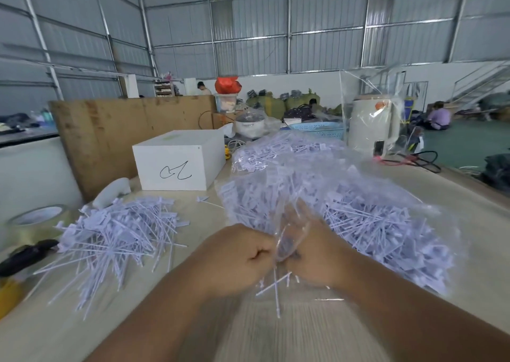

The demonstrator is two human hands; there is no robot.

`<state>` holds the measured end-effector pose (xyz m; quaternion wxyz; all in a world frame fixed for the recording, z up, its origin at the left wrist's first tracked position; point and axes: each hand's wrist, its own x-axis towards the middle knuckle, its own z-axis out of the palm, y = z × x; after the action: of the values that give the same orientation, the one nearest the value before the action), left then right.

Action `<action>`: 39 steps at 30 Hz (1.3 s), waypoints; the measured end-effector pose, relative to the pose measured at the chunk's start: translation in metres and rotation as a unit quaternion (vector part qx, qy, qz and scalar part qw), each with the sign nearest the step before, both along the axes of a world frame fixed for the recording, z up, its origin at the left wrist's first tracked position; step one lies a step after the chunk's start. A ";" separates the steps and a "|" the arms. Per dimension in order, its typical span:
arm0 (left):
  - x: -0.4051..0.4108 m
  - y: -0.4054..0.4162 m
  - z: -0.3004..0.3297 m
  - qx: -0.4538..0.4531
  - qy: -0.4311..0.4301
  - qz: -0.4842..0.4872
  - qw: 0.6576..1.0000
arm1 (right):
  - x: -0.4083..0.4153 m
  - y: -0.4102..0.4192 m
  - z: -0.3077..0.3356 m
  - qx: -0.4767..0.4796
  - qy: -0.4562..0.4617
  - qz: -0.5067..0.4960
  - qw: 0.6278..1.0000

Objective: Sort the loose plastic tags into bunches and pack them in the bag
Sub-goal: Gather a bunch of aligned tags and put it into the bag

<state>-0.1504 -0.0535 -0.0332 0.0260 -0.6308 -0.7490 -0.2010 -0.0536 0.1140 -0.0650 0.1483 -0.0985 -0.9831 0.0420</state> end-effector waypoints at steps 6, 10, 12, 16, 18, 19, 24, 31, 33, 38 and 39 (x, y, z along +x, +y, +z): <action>-0.005 -0.009 0.005 -0.159 0.013 0.088 0.983 | 0.039 0.007 0.006 -0.002 0.020 0.007 1.000; -0.006 -0.020 0.016 -0.158 -0.117 0.127 0.972 | 0.064 -0.003 0.031 0.049 0.097 -0.050 0.993; -0.005 -0.016 0.018 -0.002 -0.134 0.171 0.976 | 0.069 -0.015 0.044 0.047 0.172 -0.064 0.982; -0.004 0.009 -0.001 0.255 -0.038 0.202 0.945 | 0.060 -0.029 0.061 0.065 0.377 -0.012 0.924; -0.001 0.019 -0.015 0.174 -0.013 0.097 0.980 | 0.040 -0.026 0.072 0.083 0.378 -0.026 0.922; 0.002 0.022 -0.019 0.112 -0.002 0.021 0.993 | 0.028 -0.023 0.077 0.084 0.345 -0.046 0.934; 0.005 0.025 -0.021 0.065 -0.053 -0.091 0.992 | -0.017 -0.001 0.054 0.117 0.039 -0.105 0.987; -0.010 0.010 -0.019 0.102 -0.261 0.009 0.960 | -0.022 0.016 -0.022 0.074 -0.023 -0.128 0.989; -0.013 0.008 -0.018 0.127 -0.221 0.036 0.966 | -0.021 0.017 -0.020 0.071 -0.029 -0.129 0.989; -0.015 0.012 -0.029 -0.031 -0.087 0.045 0.995 | -0.018 0.001 -0.004 0.080 -0.071 -0.154 0.982; -0.015 0.012 -0.028 -0.023 -0.088 0.045 0.995 | -0.016 -0.004 0.002 0.083 -0.059 -0.160 0.982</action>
<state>-0.1655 -0.0418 -0.0615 -0.0454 -0.5767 -0.7806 -0.2366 -0.0699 0.1099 -0.0632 0.1021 -0.2444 -0.9618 -0.0697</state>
